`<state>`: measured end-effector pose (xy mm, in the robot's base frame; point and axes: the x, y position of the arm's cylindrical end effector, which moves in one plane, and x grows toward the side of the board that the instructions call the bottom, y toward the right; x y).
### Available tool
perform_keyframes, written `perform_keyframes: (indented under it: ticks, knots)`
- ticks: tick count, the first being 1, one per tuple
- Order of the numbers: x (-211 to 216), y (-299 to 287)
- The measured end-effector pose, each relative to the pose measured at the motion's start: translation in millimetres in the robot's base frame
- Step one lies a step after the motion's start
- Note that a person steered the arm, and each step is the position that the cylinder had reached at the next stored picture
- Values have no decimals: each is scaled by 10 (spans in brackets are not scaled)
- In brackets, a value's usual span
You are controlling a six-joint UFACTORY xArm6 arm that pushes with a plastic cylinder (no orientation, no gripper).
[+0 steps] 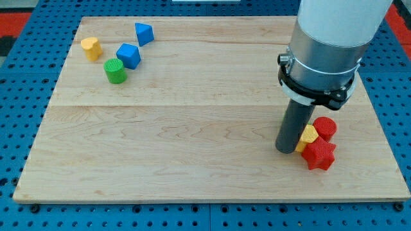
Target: Slide blue triangle towards bottom left
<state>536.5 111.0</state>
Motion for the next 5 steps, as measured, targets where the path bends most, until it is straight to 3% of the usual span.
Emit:
perform_keyframes:
  ticks: [1,2,5]
  knots:
    - [-127,-799]
    - [-1020,-1710]
    - [-3428,-1817]
